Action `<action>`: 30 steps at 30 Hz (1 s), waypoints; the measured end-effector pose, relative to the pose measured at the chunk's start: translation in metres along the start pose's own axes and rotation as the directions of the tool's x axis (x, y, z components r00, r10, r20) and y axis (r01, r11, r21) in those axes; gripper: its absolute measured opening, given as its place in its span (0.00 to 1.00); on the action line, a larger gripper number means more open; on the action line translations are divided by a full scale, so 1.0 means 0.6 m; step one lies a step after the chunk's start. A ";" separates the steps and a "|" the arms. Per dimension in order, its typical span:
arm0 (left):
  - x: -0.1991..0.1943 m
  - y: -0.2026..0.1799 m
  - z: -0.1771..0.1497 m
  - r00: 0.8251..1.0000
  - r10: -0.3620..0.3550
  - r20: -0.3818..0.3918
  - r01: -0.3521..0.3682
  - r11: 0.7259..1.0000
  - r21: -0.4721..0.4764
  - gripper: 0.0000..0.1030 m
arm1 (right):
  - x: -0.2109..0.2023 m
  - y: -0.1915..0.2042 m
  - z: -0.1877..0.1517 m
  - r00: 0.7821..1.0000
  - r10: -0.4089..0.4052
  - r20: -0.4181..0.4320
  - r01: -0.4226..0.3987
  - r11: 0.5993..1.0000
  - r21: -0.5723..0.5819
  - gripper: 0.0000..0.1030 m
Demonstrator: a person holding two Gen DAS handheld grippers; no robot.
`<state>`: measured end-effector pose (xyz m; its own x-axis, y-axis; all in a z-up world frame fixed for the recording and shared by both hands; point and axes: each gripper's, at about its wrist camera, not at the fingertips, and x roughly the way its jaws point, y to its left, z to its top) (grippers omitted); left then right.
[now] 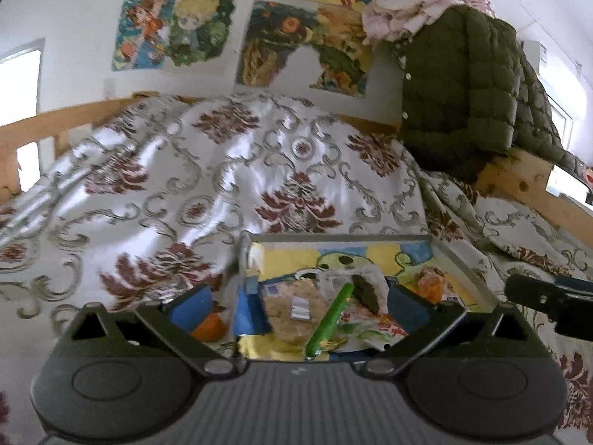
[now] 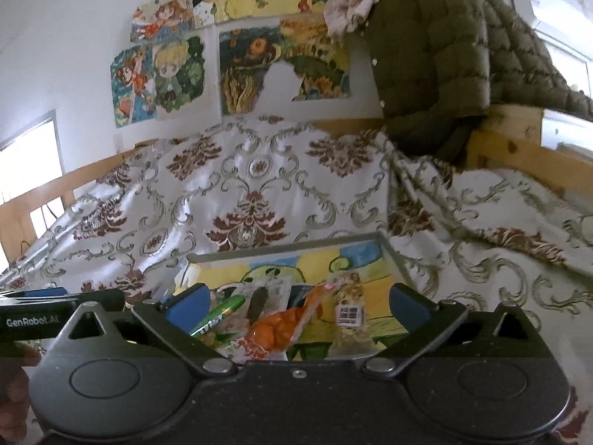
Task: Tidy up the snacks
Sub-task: 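Raise both open tools up and away from the tray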
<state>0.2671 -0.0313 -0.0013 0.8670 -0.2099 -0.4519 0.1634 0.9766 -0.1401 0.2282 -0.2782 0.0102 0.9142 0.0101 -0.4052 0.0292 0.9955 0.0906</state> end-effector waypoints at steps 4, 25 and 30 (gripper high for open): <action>-0.053 0.007 -0.010 0.999 0.032 0.034 -0.031 0.999 -0.016 1.00 | -0.047 0.006 -0.004 0.999 -0.008 0.031 0.008 1.000 -0.006 0.99; -0.262 -0.033 -0.077 0.992 0.093 0.091 -0.097 0.994 0.043 1.00 | -0.256 0.008 -0.075 0.993 -0.096 0.064 0.090 0.992 0.086 0.99; -0.298 -0.036 -0.100 0.991 0.108 0.082 -0.112 0.992 0.056 1.00 | -0.291 0.019 -0.094 0.992 -0.115 0.055 0.111 0.992 0.067 0.99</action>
<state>0.0804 -0.0178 0.0298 0.9154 -0.0989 -0.3902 0.0910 0.9951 -0.0386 0.0462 -0.2630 0.0307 0.9257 -0.1095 -0.3620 0.1574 0.9819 0.1055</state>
